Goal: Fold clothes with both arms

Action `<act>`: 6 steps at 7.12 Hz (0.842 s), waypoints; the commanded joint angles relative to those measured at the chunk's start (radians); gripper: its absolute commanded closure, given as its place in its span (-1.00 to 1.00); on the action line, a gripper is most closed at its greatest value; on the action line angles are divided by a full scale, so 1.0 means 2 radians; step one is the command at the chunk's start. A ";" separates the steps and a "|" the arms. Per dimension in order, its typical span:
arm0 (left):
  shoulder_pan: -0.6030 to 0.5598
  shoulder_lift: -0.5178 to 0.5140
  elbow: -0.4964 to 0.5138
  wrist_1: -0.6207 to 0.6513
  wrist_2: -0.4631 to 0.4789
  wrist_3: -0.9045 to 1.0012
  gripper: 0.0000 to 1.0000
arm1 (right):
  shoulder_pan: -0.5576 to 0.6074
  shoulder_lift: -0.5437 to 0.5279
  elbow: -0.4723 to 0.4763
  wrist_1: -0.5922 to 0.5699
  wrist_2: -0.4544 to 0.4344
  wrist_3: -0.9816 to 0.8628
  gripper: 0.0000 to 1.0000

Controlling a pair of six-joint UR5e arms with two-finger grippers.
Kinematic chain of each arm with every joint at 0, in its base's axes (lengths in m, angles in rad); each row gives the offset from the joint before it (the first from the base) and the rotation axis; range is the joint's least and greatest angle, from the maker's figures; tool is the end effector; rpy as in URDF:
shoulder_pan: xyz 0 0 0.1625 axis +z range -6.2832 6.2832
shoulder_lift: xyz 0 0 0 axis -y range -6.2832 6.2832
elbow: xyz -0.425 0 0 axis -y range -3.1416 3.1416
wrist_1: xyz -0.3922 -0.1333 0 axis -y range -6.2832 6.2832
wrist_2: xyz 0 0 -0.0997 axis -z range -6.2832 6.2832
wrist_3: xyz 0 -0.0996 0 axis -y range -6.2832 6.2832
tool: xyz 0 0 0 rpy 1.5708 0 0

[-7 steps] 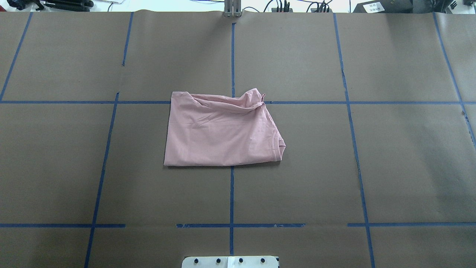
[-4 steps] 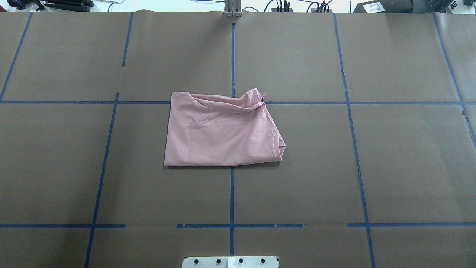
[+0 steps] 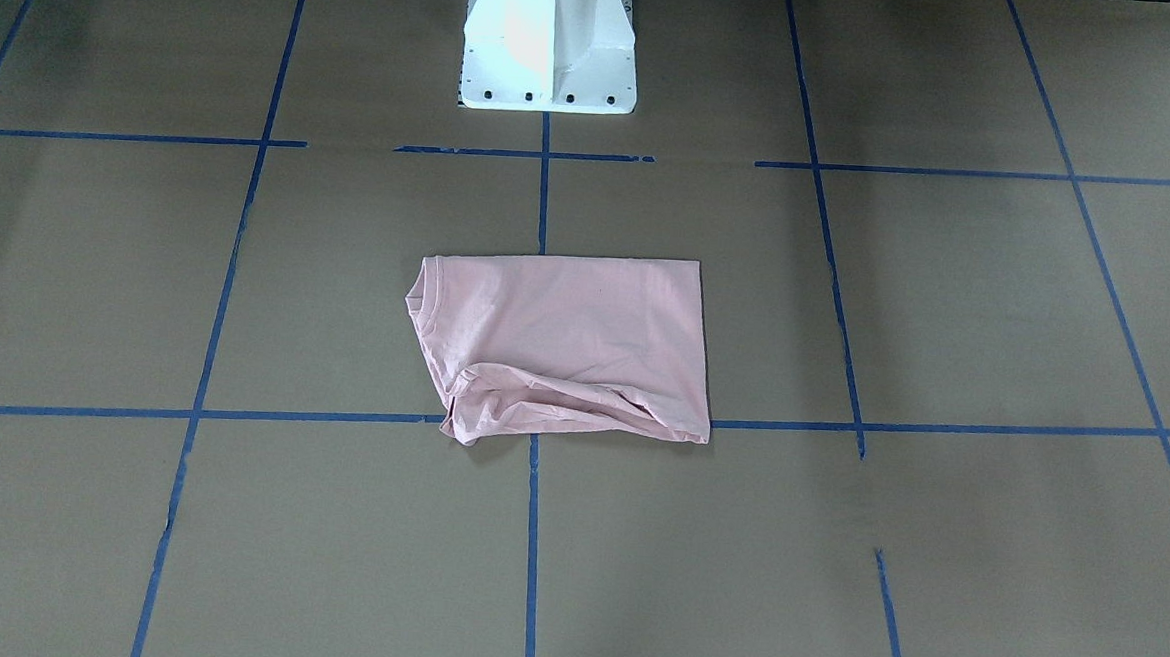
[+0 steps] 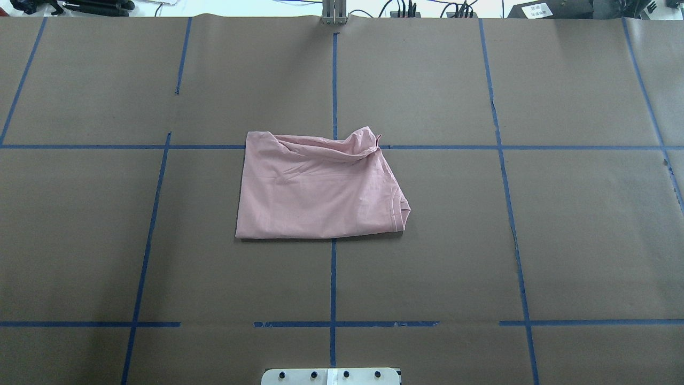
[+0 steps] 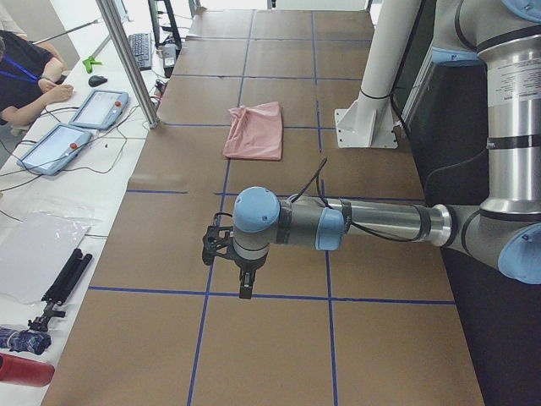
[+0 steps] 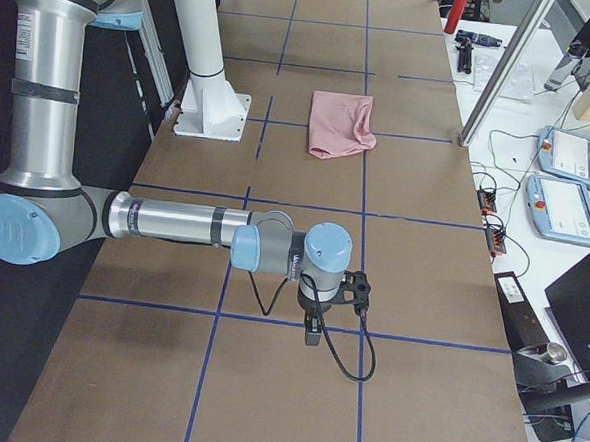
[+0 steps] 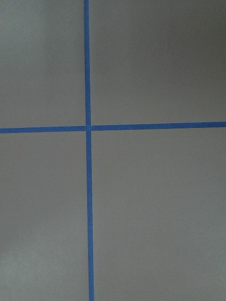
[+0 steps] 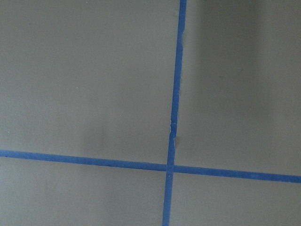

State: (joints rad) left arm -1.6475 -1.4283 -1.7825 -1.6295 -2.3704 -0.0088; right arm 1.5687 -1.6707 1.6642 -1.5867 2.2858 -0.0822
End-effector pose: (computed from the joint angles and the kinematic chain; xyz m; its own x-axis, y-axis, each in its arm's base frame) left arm -0.0953 -0.4326 0.6122 0.7013 0.0291 -0.7123 0.0822 0.9892 0.1213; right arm 0.0671 -0.4479 0.6654 0.7524 -0.0690 0.6551 0.0641 0.9974 0.0315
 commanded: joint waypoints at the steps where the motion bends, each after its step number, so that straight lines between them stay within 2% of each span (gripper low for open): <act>1: 0.002 -0.001 0.003 -0.004 0.003 -0.002 -1.00 | 0.000 -0.001 0.000 0.001 -0.002 -0.007 -1.00; 5: 0.003 0.000 0.021 -0.004 0.003 -0.002 -1.00 | 0.000 -0.013 0.005 0.010 0.003 -0.003 -1.00; 6: 0.003 0.000 0.021 -0.004 0.002 -0.002 -1.00 | 0.000 -0.014 -0.006 0.011 0.015 -0.006 -1.00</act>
State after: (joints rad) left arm -1.6417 -1.4282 -1.7421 -1.6390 -2.3654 -0.0123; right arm 1.5693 -1.6954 1.6694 -1.5685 2.2952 -0.0910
